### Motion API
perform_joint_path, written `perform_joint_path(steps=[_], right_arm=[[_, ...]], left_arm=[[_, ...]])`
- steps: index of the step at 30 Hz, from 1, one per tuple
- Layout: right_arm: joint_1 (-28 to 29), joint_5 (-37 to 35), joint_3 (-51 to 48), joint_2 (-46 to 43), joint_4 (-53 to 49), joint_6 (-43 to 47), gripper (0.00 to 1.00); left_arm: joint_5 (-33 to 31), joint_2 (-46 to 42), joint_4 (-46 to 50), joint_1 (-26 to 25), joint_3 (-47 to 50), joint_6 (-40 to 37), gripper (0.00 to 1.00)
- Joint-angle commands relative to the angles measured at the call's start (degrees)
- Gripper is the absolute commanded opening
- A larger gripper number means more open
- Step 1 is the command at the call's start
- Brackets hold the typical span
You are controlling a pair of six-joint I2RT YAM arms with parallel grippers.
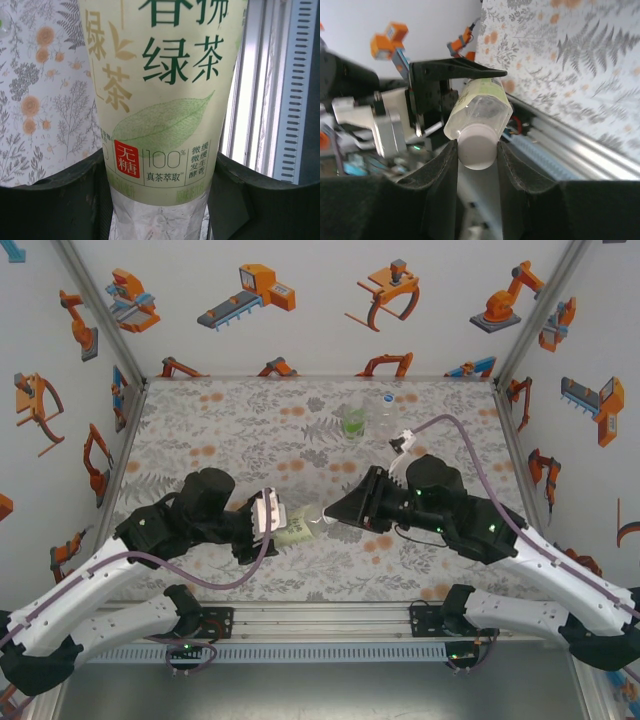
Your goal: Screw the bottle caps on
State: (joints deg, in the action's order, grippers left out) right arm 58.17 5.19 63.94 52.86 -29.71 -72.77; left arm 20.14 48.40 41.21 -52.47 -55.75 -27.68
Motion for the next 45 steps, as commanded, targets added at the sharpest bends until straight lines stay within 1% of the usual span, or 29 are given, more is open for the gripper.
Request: perform_joint_path(steps=[1,3,4,5,6,8,10,11,13,15,19,21,23,25,29,30,32,36,42,45], right_arm=[[0.2,-0.8,-0.4,2.2,-0.4,-17.3,0.0],[0.2,-1.5,2.2,3.2,-3.0,-14.1,0.0],[0.2,-1.8,3.6,3.8,-4.5,-12.2,0.02],[0.1,-1.8,4.8,4.2,-5.5,-10.5,0.07],[0.1,-1.8,6.1,4.7,-6.2,-7.8,0.13],[0.0,-2.3,8.8,5.3,-7.2,-2.2,0.29],[0.0,-2.5,11.4,5.5,-7.3,6.1,0.45],[0.1,-2.4,12.5,5.6,-7.2,9.8,0.5],[0.0,-2.3,14.2,5.3,-6.9,19.6,0.52],[0.0,-0.7,14.2,4.4,-3.9,29.9,0.52],[0.0,7.3,11.6,1.4,4.7,49.7,0.53],[0.0,12.7,11.7,0.9,5.2,60.9,0.53],[0.0,18.5,12.7,0.9,2.8,72.3,0.54],[0.0,25.6,14.7,1.4,-2.0,83.2,0.53],[0.0,33.3,18.6,3.4,-10.3,96.4,0.53],[0.1,34.7,19.3,4.0,-12.0,99.0,0.53],[0.0,34.9,20.0,4.7,-13.3,100.7,0.52],[0.0,33.6,20.0,5.0,-12.3,101.0,0.48],[0.1,31.4,19.4,5.2,-12.0,101.0,0.46],[0.0,31.0,19.3,5.2,-11.5,101.0,0.43]], left_arm=[[1.5,-0.2,-7.9,-0.3,-0.7,-0.9,0.0],[1.5,-0.1,-7.7,-0.3,-0.7,-0.9,0.0],[1.5,-0.1,-7.3,-0.3,-0.8,-1.0,0.0],[1.5,-0.2,-7.0,-0.3,-0.7,-1.1,0.0],[1.5,-0.3,-6.7,-0.3,-0.8,-1.1,0.0],[1.7,-0.6,-6.3,-0.3,-0.7,-1.0,0.0],[2.1,-0.9,-6.1,-0.3,-0.6,-0.9,0.0],[2.4,-1.1,-6.1,-0.3,-0.6,-0.9,0.0],[3.7,-1.1,-5.9,-0.3,-0.6,-0.9,0.0],[5.5,-1.0,-5.6,-0.3,-0.6,-1.2,0.0],[10.7,-0.5,-5.3,-0.3,-0.9,-1.9,0.0],[12.5,-0.1,-5.1,-0.3,-1.3,-1.7,0.0],[13.7,0.6,-4.3,-0.3,-2.3,-1.6,0.0],[14.5,1.5,-2.2,-0.3,-4.0,-1.6,0.0],[15.7,2.3,0.7,-0.3,-5.5,-2.1,0.0],[16.0,2.2,0.9,-0.3,-5.5,-2.2,0.0],[16.6,2.0,0.9,-0.3,-5.4,-2.2,0.0],[17.0,1.5,0.9,-0.3,-5.3,-2.1,0.0],[17.8,1.5,0.7,-0.2,-5.5,-2.0,0.0],[18.2,1.5,0.2,-0.2,-5.4,-1.7,0.0]])
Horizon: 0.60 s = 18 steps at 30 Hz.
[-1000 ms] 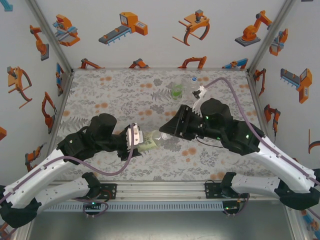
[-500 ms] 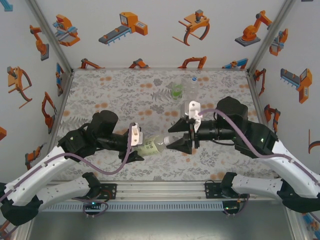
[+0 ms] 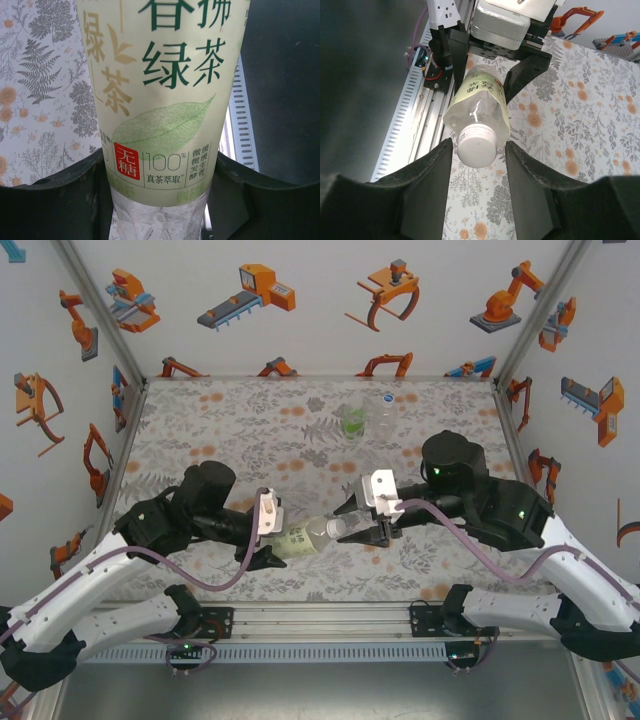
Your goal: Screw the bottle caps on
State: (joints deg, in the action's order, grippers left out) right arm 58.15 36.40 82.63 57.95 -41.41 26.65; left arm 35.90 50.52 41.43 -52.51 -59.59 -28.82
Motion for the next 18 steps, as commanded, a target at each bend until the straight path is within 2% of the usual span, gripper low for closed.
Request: perform_joint_path(steps=[1,6,18], right_arm=[[0.0,-0.2,0.5,0.0,0.6,1.6,0.43],[0.0,0.2,0.1,0.2,1.1,1.4,0.39],[0.1,0.4,-0.3,0.3,1.3,-0.4,0.4]], left_arm=[[2.5,-0.6,0.0,-0.2,-1.5,-0.6,0.0],[2.5,-0.6,-0.3,-0.2,-1.4,-0.5,0.0],[2.3,-0.7,-0.9,-0.2,-0.8,-0.3,0.0]])
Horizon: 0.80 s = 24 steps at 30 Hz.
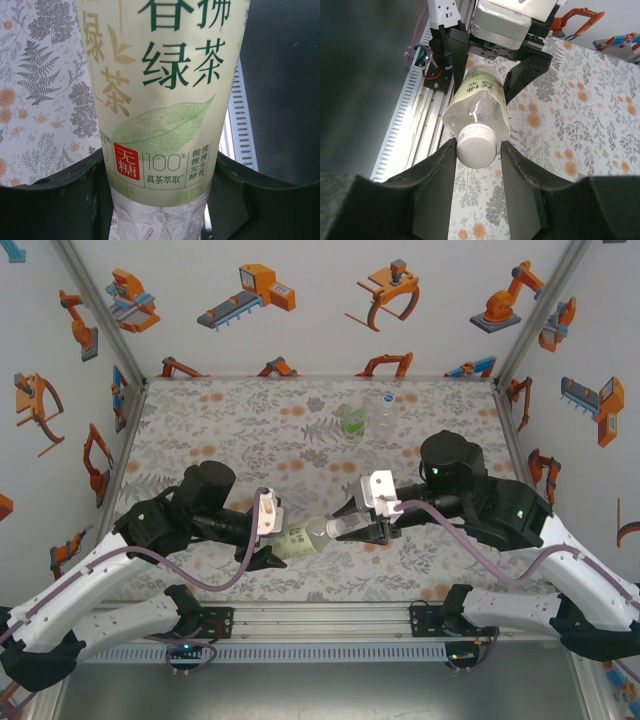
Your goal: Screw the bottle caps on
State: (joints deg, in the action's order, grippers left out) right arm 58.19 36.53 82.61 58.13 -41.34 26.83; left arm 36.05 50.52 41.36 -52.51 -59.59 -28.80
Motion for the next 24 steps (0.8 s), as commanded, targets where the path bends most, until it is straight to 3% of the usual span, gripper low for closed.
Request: perform_joint_path(steps=[1,7,10,12,18,20,24], right_arm=[[0.1,0.4,-0.3,0.2,1.3,-0.6,0.38],[0.1,-0.3,-0.9,-0.5,1.6,-3.2,0.21],[0.1,-3.4,-2.7,-1.2,4.5,-11.3,0.11],[0.0,-8.3,-5.0,-1.8,8.7,-22.0,0.0],[0.0,-31.8,-10.9,-3.4,12.9,-68.4,0.0],[0.1,-35.0,-11.0,-2.6,9.6,-83.7,0.0],[0.1,-35.2,-10.0,-0.5,2.6,-103.3,0.0]], left_arm=[[2.1,-0.7,-0.9,-0.2,-0.9,-0.4,0.0],[1.2,-0.8,-1.2,-0.2,-0.6,-0.3,0.0],[-0.9,-1.3,-2.4,-0.2,-0.1,0.0,0.0],[-3.8,-1.7,-3.8,-0.2,0.5,0.8,0.0],[-11.5,-1.8,-6.7,-0.2,2.3,1.8,0.0],[-12.9,-1.3,-7.2,-0.2,2.5,2.0,0.0],[-15.6,-0.1,-7.8,-0.2,2.5,2.0,0.0]])
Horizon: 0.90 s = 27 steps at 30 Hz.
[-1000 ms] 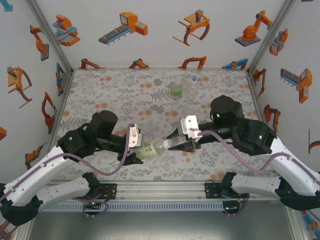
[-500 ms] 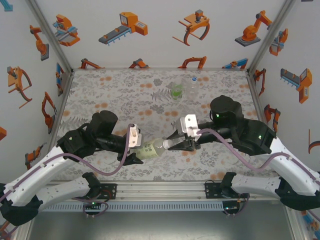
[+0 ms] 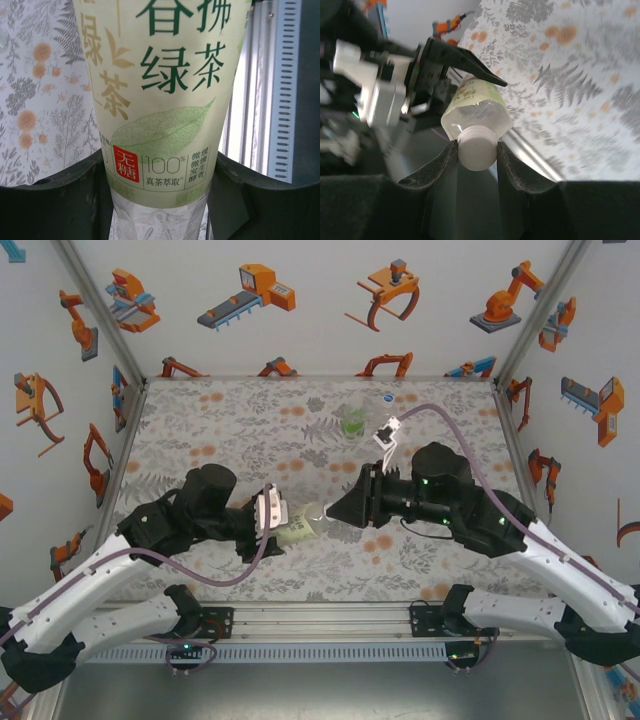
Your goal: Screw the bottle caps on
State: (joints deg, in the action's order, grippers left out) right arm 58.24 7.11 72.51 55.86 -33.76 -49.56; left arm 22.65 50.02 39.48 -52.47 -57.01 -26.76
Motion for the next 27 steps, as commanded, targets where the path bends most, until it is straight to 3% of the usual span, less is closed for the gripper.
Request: perform_joint_path(steps=[1,4,7,9,16,20,27], right_arm=[[0.0,-5.7,-0.1,1.9,-5.4,-30.3,0.0],[0.0,-5.4,-2.6,1.3,-1.3,-35.9,0.0],[0.0,-6.0,-2.3,1.7,-1.1,-35.6,0.0],[0.0,-6.7,-1.8,2.0,-1.6,-34.6,0.0],[-0.4,-8.4,0.1,3.8,-3.6,-28.4,0.0],[-1.7,-8.4,2.1,6.4,-6.8,-23.3,0.0],[-5.0,-15.1,11.7,15.3,-17.1,-2.2,0.0]], left_arm=[[-3.1,0.7,-6.1,-0.3,-0.2,0.2,0.0],[-4.9,1.1,-6.1,-0.3,-0.4,0.1,0.01],[-6.0,1.0,-6.2,-0.3,-0.3,0.4,0.3],[-5.9,0.8,-5.9,-0.3,-0.1,0.3,0.38],[-6.2,-0.2,-5.7,-0.3,0.8,1.2,0.88],[-7.2,-0.6,-5.2,-0.3,0.9,1.4,0.98],[-10.3,-2.2,-3.8,-0.3,1.1,2.1,1.0]])
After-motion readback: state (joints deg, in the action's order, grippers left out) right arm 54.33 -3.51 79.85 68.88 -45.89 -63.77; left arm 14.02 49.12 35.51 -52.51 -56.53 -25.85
